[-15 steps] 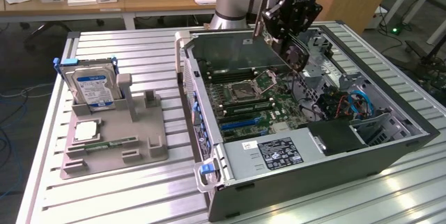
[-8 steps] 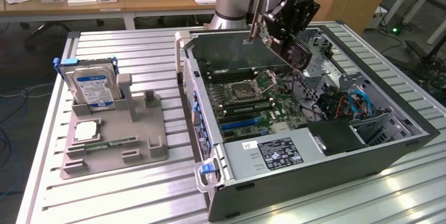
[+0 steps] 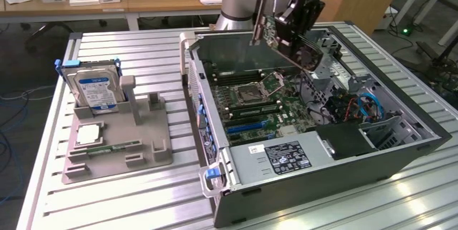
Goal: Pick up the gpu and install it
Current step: 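Insert the gpu into the slot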
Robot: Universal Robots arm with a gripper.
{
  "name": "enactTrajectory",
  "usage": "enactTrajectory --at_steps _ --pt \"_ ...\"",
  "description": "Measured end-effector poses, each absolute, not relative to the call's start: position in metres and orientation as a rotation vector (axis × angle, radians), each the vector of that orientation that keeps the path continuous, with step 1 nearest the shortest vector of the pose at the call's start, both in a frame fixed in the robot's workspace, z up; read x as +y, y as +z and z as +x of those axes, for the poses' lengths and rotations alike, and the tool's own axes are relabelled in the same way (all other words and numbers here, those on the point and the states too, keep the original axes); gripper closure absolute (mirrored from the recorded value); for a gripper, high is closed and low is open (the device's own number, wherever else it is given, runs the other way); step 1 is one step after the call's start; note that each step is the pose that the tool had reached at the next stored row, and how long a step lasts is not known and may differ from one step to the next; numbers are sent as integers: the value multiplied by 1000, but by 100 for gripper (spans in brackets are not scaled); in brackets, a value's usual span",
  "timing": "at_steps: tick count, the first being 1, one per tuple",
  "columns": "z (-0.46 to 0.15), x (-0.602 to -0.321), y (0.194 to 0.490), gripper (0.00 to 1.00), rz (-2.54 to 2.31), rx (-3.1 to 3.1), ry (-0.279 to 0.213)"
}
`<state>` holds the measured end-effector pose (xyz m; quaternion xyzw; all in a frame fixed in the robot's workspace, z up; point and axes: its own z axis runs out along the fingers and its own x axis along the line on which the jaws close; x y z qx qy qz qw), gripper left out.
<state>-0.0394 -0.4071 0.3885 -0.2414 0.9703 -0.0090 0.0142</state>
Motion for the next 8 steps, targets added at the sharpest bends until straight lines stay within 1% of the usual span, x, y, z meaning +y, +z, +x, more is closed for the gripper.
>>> enactTrajectory --at_steps 8 --pt "-39 -407 388 73 -942 2966 -25"
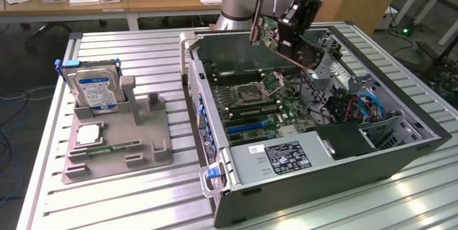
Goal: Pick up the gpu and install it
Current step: 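Insert the gpu into the slot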
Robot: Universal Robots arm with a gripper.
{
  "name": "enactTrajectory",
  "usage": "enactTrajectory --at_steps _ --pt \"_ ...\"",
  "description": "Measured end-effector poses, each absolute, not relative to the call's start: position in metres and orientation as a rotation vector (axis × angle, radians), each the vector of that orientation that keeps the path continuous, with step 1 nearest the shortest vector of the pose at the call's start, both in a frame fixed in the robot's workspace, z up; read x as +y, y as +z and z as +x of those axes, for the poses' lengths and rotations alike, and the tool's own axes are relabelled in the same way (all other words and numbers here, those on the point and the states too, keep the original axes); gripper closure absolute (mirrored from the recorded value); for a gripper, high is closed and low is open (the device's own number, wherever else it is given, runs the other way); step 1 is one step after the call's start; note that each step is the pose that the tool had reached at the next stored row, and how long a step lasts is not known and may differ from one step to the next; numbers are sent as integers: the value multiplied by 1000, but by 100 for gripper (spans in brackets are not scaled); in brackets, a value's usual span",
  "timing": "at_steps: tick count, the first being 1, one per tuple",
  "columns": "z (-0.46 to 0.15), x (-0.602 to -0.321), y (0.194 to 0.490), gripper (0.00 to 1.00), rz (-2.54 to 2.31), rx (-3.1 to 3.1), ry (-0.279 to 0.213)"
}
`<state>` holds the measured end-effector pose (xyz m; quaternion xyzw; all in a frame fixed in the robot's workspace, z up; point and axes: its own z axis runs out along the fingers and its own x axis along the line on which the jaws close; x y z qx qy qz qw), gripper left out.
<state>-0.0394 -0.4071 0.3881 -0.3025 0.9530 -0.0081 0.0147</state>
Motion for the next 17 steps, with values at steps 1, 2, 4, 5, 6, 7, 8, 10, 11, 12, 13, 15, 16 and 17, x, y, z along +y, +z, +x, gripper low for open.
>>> enactTrajectory --at_steps 1,2,4,5,6,7,8,10,11,12,13,15,16,17 --pt "-39 -407 388 73 -964 2959 -25" --pt "-39 -407 388 73 -987 2951 -25" --pt "-39 -407 388 73 -1033 2935 -24" --pt "-39 -407 388 73 -1057 2927 -23" --pt "-39 -407 388 73 -1079 2918 -23" --pt "-39 -407 388 73 -1102 2910 -23" --pt "-39 -407 388 73 -1125 2901 -22" --pt "-39 -407 387 73 -1171 2882 -22" --pt "-39 -407 387 73 -1195 2872 -21" --pt "-39 -407 387 73 -1221 2861 -21" --pt "-39 -407 387 73 -1244 2851 -20" --pt "-39 -407 387 73 -1289 2831 -20" --pt "-39 -407 387 73 -1310 2821 -19" --pt "-39 -407 387 73 -1332 2811 -19"
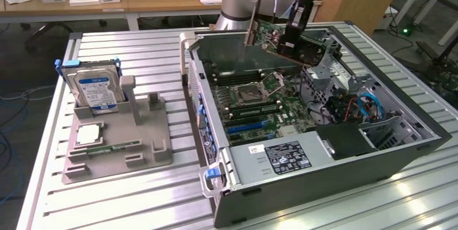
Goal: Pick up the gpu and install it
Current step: 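Insert the gpu into the slot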
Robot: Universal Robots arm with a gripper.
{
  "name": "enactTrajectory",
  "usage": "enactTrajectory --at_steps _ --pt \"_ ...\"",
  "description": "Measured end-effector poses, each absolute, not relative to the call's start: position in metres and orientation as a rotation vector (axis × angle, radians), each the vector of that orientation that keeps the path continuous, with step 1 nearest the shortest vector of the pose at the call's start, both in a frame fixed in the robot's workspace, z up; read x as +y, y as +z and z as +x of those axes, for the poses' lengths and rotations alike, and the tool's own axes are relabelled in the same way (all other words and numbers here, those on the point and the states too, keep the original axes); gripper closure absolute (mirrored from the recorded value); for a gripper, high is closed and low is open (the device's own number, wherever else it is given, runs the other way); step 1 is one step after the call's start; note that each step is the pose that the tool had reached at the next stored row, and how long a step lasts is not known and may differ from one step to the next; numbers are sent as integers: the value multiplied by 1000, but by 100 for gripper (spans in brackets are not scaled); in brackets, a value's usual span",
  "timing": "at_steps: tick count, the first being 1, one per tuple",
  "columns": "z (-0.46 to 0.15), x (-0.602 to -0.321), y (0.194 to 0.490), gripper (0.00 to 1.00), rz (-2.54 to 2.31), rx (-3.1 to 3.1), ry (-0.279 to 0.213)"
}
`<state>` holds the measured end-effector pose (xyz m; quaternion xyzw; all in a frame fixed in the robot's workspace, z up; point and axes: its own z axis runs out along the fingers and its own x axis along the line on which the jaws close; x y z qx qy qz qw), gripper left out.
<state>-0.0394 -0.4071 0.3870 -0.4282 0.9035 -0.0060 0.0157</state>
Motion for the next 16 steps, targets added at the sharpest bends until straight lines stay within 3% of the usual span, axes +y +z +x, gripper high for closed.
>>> enactTrajectory --at_steps 16 --pt "-39 -407 386 73 -1655 2632 -13"
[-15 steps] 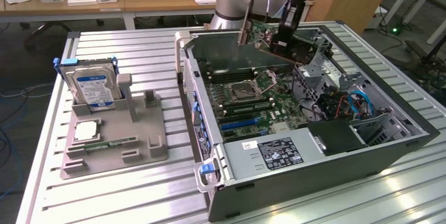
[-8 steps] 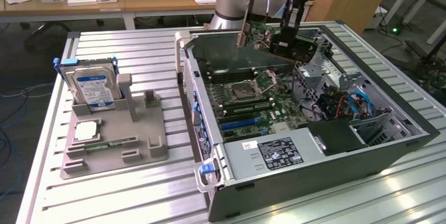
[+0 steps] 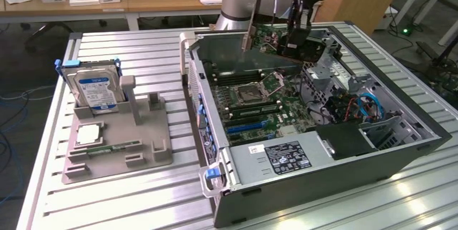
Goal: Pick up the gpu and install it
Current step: 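Insert the gpu into the slot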
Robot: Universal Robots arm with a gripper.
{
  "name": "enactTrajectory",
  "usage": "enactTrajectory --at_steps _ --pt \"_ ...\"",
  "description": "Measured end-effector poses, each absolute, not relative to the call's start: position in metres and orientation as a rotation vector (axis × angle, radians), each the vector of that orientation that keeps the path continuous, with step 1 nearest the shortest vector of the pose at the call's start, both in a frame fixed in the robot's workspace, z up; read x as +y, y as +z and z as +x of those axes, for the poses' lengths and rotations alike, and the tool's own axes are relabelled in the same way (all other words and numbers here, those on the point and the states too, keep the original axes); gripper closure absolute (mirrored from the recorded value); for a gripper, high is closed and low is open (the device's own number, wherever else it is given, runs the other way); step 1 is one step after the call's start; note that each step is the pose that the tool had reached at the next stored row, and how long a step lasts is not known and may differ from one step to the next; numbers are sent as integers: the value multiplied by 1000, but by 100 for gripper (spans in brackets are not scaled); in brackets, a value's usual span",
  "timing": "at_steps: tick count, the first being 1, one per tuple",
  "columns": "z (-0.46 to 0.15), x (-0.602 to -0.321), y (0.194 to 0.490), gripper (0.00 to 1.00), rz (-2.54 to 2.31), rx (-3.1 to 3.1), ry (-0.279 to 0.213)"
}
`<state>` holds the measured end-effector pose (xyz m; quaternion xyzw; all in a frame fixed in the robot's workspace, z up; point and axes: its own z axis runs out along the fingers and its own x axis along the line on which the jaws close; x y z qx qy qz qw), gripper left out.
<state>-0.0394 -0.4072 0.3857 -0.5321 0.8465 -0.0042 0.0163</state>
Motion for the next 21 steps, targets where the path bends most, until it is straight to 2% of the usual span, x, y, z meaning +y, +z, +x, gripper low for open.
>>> enactTrajectory --at_steps 21 --pt "-39 -407 384 73 -2088 2303 -4"
